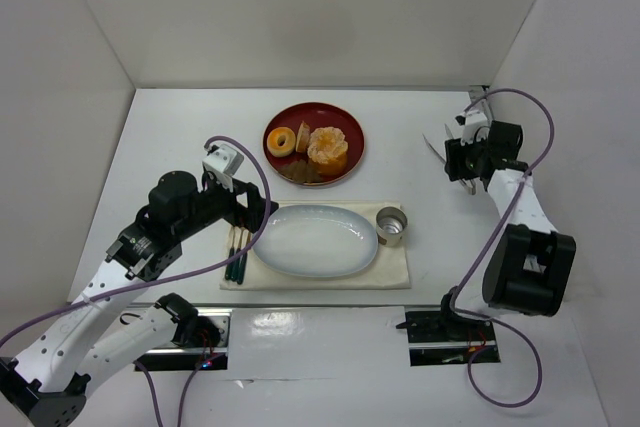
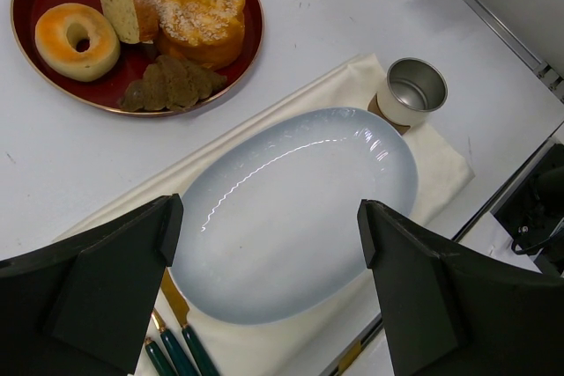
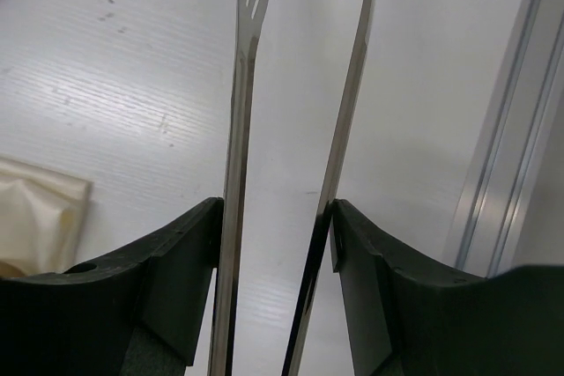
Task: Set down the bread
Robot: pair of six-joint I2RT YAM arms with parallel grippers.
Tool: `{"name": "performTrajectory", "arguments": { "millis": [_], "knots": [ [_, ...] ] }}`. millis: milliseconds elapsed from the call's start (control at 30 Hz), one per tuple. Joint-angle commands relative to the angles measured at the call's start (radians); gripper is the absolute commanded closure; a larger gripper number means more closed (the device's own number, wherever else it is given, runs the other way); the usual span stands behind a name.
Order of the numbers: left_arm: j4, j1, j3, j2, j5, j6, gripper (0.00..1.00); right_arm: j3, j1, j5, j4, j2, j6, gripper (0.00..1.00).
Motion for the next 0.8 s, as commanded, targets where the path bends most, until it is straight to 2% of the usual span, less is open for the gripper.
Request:
{"name": "performTrajectory", "arguments": {
  "millis": [0, 200, 367, 533, 767],
  "knots": [
    [0.038, -0.003, 0.001, -0.007, -0.006, 0.008, 0.00, 0.074, 0.005, -0.085, -0.077, -0.104, 0.008, 0.40],
    [0.038, -0.003, -0.008, -0.007, -0.015, 0.008, 0.00, 0.134, 0.005, -0.190, -0.180, -0.204, 0.008, 0.40],
    [0.038, -0.003, -0.008, -0.007, -0.035, 0.008, 0.00, 0.241, 0.034, -0.335, -0.291, -0.250, 0.017, 0.40],
    [0.047, -0.003, -0.018, -0.025, -0.056, 0.008, 0.00, 0.354, 0.158, -0.418, -0.355, -0.212, 0.042, 0.40],
    [0.056, -0.003, -0.027, -0.043, -0.087, 0.008, 0.00, 0.414, 0.404, -0.293, -0.331, -0.125, 0.071, 0.38]
  ]
}}
